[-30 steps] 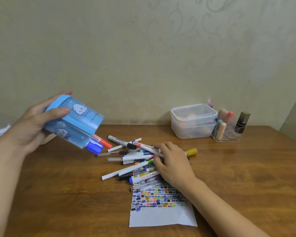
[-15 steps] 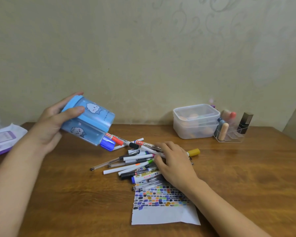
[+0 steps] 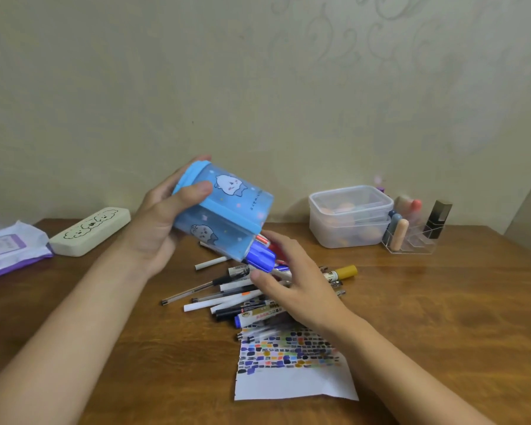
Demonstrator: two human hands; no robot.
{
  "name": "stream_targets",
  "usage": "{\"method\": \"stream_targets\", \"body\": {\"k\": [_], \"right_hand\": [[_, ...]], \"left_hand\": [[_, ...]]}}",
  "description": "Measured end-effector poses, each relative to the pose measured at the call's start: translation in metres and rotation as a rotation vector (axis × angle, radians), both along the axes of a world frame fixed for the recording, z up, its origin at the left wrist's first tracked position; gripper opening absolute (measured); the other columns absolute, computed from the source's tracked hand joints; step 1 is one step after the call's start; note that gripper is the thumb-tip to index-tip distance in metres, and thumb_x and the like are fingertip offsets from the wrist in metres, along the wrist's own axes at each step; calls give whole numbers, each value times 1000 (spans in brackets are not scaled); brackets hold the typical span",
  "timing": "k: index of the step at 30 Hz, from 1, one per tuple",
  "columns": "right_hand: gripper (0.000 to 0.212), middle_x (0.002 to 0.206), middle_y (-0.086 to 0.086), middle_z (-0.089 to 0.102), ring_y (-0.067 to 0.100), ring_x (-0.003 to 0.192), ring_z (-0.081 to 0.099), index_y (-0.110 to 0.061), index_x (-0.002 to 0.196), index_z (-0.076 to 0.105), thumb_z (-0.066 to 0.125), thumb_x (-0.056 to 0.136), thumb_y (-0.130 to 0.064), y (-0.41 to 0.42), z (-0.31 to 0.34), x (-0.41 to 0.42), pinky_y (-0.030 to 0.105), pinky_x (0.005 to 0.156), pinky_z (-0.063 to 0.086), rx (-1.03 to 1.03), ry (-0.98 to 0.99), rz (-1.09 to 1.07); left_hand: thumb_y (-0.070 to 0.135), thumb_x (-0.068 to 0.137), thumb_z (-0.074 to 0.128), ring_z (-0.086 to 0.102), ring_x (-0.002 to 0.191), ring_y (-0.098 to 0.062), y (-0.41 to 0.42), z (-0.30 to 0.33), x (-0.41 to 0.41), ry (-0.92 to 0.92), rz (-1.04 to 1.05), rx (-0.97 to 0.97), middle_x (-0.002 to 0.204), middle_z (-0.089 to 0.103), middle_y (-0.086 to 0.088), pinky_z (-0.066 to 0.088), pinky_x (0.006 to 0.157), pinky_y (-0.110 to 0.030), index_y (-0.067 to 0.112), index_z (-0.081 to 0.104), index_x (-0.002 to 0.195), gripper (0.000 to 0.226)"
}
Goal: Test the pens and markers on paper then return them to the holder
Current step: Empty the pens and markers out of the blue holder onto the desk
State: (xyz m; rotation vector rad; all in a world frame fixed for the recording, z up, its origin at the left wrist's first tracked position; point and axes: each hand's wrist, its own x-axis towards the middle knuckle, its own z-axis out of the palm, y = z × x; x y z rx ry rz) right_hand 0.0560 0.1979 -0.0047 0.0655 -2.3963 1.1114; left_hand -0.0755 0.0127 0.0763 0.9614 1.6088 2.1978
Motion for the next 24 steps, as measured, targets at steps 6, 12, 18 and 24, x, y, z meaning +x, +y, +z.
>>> {"method": "stream_targets", "body": {"k": [6,12,18,24], "right_hand": [[42,111,-13,68,9,96,66,-31,128,57,71,91,-45,7,3,-1,31,84,57,-118,-34,51],[25,85,5,69,12,71,62,-22,105,67,45,107,-34,11,8,-4,41,72,55,-173,-50,-27],[16,85,-8,68,3,78,67,-27,103,67,51,104,-31,31,5,-4,20,65,55,-158,-54,-152],[14,106,-8,66,6,93,67,-30,113,64,58,101,-29,48,-6,-5,25,72,62,-79,-78,-297]], "left_hand": [[51,51,88,65,109,-18,3,-5,3,-42,-2,-17,125,69,-2,52,85,-35,32,62,131,86],[46,59,81,66,109,-18,0,-9,-1,-89,-29,-11,126,68,-2,49,89,-40,32,63,130,76],[48,54,83,69,101,-15,-10,-8,-13,-97,62,23,117,72,3,51,84,-38,32,66,122,71],[42,74,69,68,101,-14,-30,-11,-34,-91,144,35,116,71,5,53,80,-34,32,65,119,47]]}}
